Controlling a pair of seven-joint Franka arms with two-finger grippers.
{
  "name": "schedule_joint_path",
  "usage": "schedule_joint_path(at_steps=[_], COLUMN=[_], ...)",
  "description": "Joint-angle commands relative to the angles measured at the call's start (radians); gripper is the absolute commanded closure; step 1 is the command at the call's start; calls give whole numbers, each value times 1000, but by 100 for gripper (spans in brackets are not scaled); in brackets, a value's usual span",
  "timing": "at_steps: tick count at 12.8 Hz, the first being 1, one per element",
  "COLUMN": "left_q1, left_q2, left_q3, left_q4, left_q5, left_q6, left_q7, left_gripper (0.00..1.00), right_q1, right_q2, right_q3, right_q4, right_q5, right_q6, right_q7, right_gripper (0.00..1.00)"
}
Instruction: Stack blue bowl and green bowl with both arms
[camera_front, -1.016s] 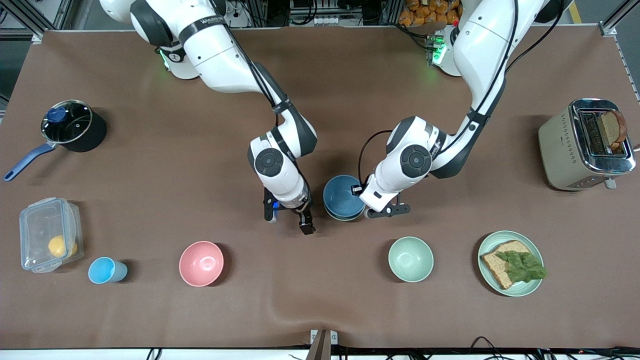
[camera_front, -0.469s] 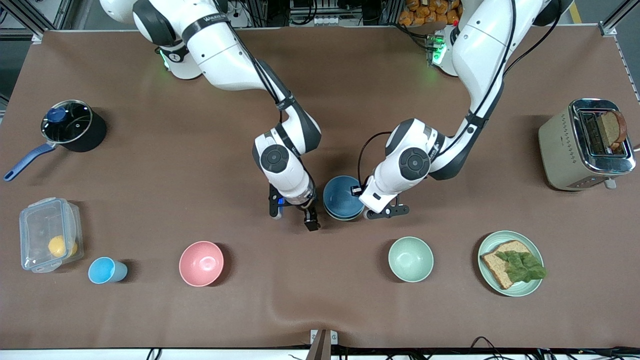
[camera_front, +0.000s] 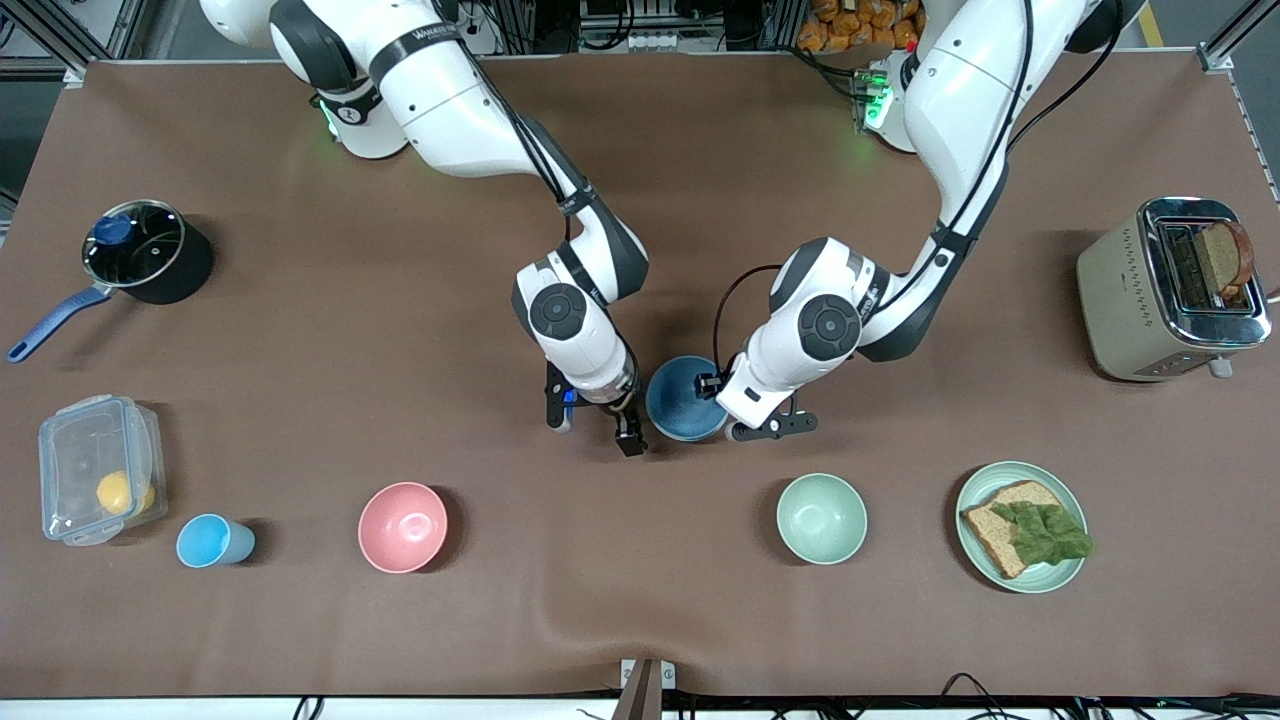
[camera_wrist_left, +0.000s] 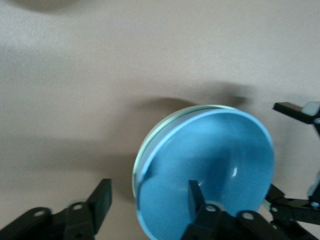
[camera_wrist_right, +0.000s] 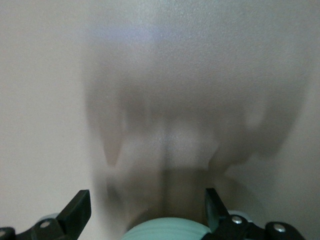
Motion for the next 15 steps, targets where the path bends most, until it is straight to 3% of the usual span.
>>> schedule_joint_path(at_steps=[1,6,10,13,15], left_q1=[0,78,187,259,304], left_q2=[-33,-229,-423,-524,-565], left_q3=[6,15,13,13,13], left_q4=[23,19,25,28,37], left_q5=[-9,-2,93,97,97], left_q6=[-20,-219,-431,-523,-558], left_q7=[-21,-12,63,187,241], left_gripper=[0,0,0,0,0], right_q1=[0,-8,-26,-27,-26], right_q2=[12,-8,-38,-81,-120], right_q3=[-2,-4,-15,-83,-161], right_q4=[24,22,14,14,14], right_q5=[19,6,-4,-4,-4], right_q6=[1,-17,-135,-250,-347], right_q7=[19,8,-118,-298,-440], right_gripper=[0,0,0,0,0])
